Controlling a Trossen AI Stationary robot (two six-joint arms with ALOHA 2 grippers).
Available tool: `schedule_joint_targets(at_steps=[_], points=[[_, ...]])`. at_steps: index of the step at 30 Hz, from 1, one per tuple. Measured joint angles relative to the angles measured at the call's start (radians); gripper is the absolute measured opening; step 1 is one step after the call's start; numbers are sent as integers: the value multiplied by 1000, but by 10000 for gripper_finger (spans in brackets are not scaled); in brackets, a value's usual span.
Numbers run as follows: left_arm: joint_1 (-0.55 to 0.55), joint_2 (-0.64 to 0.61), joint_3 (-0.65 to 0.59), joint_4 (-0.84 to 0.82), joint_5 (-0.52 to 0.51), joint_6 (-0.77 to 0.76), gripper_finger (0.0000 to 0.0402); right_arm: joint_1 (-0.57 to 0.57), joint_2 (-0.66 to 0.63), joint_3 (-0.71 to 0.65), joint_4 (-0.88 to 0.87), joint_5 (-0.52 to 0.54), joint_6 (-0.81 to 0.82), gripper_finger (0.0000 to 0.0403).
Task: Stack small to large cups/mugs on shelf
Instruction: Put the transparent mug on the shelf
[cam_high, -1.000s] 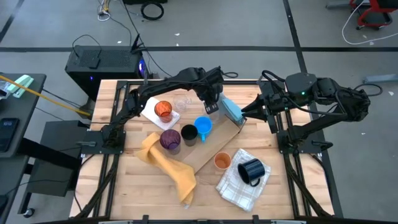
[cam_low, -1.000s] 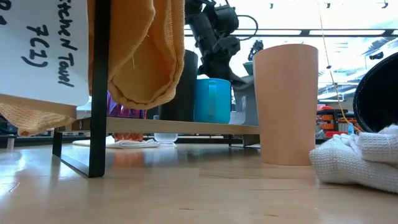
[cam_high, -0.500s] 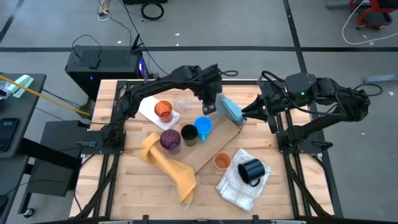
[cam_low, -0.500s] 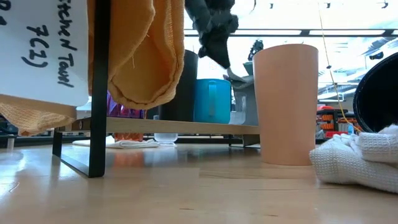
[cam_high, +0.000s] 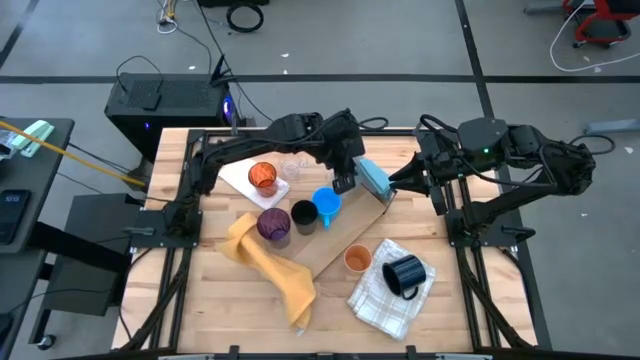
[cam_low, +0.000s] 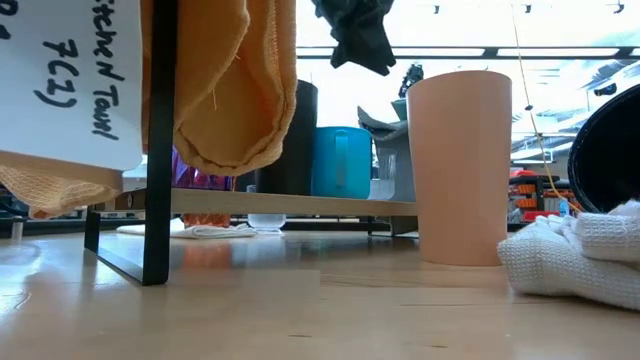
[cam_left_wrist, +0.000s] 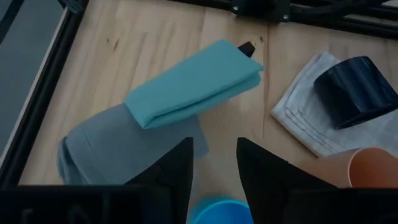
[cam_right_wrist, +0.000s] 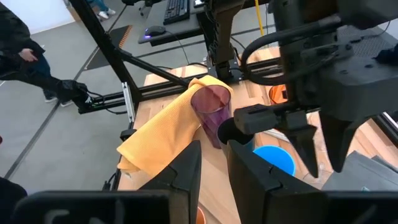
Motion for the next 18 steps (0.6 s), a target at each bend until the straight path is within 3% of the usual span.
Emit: schedule_joint_targets(at_steps=[13, 18], points=[[33, 0, 0, -26, -15, 12, 130, 0, 0, 0, 0, 0, 3, 84], [87, 0, 0, -175, -133, 103, 122, 0, 0, 0, 0, 0, 8, 84]])
